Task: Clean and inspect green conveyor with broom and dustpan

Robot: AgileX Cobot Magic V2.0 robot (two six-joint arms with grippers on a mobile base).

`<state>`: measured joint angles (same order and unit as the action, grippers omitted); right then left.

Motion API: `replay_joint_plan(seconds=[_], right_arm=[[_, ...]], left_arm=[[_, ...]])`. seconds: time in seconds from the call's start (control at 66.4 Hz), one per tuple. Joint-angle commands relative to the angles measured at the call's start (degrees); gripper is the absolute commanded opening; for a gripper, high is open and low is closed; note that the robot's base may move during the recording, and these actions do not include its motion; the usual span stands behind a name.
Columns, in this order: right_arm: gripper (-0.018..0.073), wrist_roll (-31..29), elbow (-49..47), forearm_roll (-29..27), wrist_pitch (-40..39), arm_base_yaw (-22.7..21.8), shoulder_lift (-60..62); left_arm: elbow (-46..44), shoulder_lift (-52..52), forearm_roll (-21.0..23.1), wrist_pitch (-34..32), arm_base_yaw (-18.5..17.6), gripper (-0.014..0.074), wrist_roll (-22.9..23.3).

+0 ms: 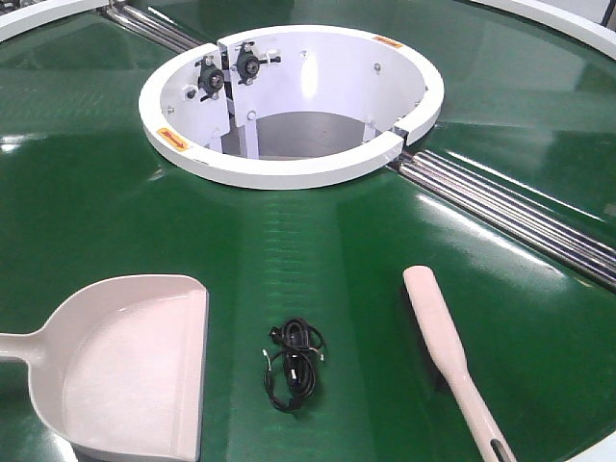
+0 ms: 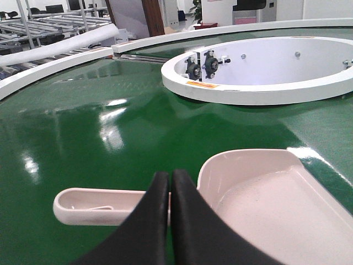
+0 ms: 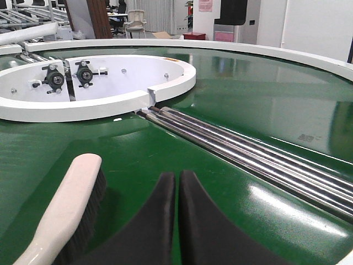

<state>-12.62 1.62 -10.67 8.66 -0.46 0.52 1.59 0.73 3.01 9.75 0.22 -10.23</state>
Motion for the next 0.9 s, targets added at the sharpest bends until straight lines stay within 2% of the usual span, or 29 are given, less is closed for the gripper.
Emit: replay_joint_plan(seconds=[0.0, 0.663, 0.888], right_arm=[[-0.0005, -0.4, 0.7, 0.3, -4.1, -0.3, 0.5], [-0.0005, -0.4, 0.7, 0.3, -4.1, -0.3, 0.5], [-0.0005, -0.3, 0.7, 0.0, -5.0, -0.3, 0.5]], left_arm=[[1.2, 0.8, 0.5, -4.1, 0.2, -0.0022, 0.4], [1.2, 0.8, 0.5, -4.2, 0.2, -0.0022, 0.4], [0.7, 0.8, 0.1, -8.1, 0.2, -0.0022, 0.3]])
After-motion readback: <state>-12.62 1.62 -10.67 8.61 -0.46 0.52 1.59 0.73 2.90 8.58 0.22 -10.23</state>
